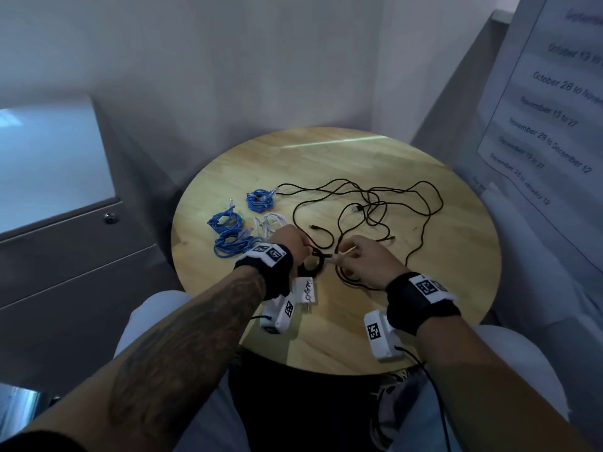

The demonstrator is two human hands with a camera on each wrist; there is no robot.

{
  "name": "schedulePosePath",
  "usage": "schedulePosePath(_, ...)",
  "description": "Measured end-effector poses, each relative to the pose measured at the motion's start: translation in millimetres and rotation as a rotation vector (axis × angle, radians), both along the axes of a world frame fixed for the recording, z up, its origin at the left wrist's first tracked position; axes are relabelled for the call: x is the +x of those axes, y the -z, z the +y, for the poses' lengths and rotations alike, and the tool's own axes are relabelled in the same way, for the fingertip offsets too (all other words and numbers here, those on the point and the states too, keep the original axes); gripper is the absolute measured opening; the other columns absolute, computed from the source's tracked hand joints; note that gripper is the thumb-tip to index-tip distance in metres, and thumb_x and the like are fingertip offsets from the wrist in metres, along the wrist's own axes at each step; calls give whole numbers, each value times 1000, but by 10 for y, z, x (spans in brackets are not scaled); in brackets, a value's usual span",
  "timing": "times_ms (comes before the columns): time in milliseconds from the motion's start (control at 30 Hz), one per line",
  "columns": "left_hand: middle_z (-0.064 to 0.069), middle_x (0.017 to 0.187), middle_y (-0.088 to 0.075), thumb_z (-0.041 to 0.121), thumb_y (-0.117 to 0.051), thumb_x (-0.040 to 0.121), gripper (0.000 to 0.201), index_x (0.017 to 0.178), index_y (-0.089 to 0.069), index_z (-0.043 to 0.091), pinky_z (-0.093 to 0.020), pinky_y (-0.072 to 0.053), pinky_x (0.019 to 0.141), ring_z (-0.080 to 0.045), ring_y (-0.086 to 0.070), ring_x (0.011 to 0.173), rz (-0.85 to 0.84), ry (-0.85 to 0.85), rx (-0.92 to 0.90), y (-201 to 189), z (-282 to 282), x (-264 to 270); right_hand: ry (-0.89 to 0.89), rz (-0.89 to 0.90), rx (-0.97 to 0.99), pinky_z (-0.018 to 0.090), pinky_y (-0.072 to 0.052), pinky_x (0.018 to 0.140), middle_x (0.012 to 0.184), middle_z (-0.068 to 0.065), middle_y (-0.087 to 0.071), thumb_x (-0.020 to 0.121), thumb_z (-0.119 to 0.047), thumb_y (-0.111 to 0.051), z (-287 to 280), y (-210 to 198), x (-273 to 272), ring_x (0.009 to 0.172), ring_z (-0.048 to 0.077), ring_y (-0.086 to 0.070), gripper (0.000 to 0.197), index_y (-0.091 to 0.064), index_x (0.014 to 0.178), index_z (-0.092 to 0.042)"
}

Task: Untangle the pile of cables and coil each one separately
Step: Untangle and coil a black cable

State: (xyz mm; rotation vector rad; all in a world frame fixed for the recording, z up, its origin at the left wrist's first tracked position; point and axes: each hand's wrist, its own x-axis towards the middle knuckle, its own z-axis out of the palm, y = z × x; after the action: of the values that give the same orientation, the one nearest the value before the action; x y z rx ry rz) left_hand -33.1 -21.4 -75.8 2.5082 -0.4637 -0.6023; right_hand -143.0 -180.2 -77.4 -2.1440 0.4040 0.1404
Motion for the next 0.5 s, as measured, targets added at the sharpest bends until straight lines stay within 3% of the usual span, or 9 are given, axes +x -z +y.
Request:
schedulePosePath(100,-14,109,-69,21,-53,97,27,106,-69,1,-32,-49,85,-28,-65,101,-110,82,147,73,-55,50,11,-20,-107,36,-54,81,100,-4,-66,90,-42,-67,-61,37,26,93,17,-64,23,-63,102,-23)
schedulePosePath(233,-8,86,-55,17,-51,98,22,89,-61,-1,-32,-44,80,-31,-63,104,-220,170,337,50,-144,96,68,-57,-315,36,-51,89,117,-3,-62,90,-39,-67,-190,57,120,105,19,-59,28,-62,113,-23)
schedulePosePath(267,-9,91,-54,17,-52,96,19,94,-59,0,-34,-44,81,-32,-61,104,-262,175,347,17,-180,116,87,-78,-383,37,-49,92,125,0,-58,90,-39,-67,-251,52,169,112,22,-56,33,-61,118,-22)
schedulePosePath(367,-15,126,-54,19,-50,96,31,124,-56,6,-35,-45,88,-33,-56,111,-279,154,241,-114,-360,210,130,-14,-591,42,-44,101,144,3,-45,91,-38,-65,-444,37,311,129,30,-43,39,-60,127,-25)
schedulePosePath(433,-16,132,-55,22,-50,99,35,128,-56,4,-35,-44,96,-31,-55,118,-238,143,164,-181,-512,284,152,83,-564,40,-46,99,140,5,-53,92,-35,-63,-560,59,391,124,31,-50,33,-67,123,-24)
schedulePosePath(500,-14,128,-60,23,-52,98,32,124,-60,4,-33,-45,92,-30,-58,113,-216,118,77,-236,-663,374,164,132,-451,39,-52,94,125,10,-67,94,-27,-61,-637,80,442,111,31,-61,27,-73,116,-17)
